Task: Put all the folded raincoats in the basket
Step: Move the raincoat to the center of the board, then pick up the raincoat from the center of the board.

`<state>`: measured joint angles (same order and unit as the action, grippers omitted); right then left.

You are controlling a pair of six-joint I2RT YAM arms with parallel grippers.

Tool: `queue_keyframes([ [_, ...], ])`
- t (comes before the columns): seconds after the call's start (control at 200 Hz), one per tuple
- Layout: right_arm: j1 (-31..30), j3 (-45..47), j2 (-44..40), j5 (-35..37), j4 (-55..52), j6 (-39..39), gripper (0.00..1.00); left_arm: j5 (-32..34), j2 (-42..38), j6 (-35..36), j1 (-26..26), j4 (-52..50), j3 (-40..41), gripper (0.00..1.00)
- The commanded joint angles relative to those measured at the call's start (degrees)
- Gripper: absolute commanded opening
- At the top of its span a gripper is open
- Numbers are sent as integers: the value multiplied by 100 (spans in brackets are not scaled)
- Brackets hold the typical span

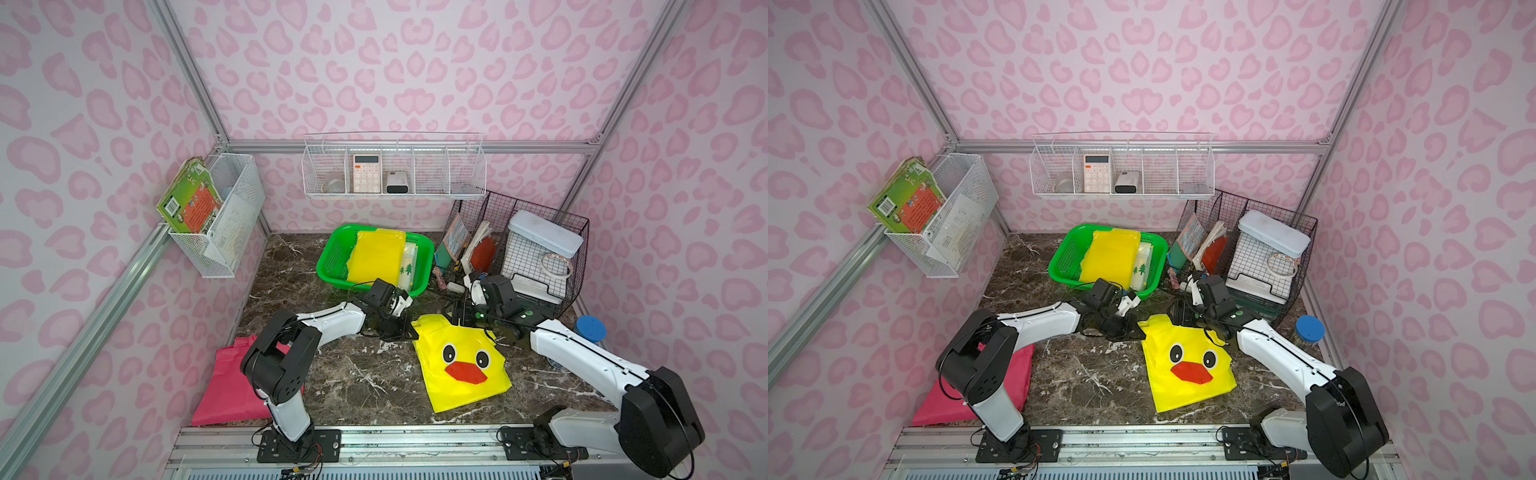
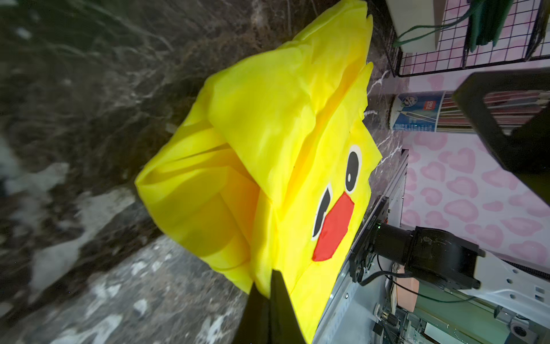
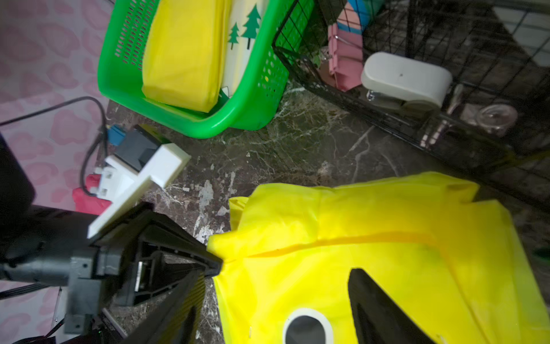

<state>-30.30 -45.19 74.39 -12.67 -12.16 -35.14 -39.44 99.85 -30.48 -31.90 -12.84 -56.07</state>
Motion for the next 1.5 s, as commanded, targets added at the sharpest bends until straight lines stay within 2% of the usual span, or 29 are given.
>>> queue_keyframes([
  [0.0, -6, 188, 45, 200, -9, -28, 78, -167, -85, 574, 192, -809, 56, 0],
  [0.405, 306, 702, 131, 309, -260, 68, 79, -99, -336, 1043, 925, -1570, 79, 0],
  [0.67, 293, 1254, 66, 156, -151, 19, 78, -125, -266, 1105, 956, -1668, -19, 0],
  [0.925, 203, 1576, 59, -494, 86, 7, 72, -143, -257, 1114, 953, -1713, -84, 0],
  [1.025, 149, 1648, 16, -673, 118, 9, 64, -156, -269, 1114, 953, -1722, -88, 0],
  [1.145, 125, 1714, -68, -746, 108, 8, 48, -169, -302, 1108, 958, -1744, -93, 0],
  [1.27, 118, 1753, -172, -773, 100, -11, 24, -187, -328, 1106, 954, -1767, -81, 0],
  [1.37, 121, 1759, -272, -814, 68, -37, 0, -228, -380, 1088, 953, -1783, -70, 0],
  [1.495, 112, 1695, -419, -907, -24, -27, 0, -272, -546, 1088, 952, -1894, -69, 0],
])
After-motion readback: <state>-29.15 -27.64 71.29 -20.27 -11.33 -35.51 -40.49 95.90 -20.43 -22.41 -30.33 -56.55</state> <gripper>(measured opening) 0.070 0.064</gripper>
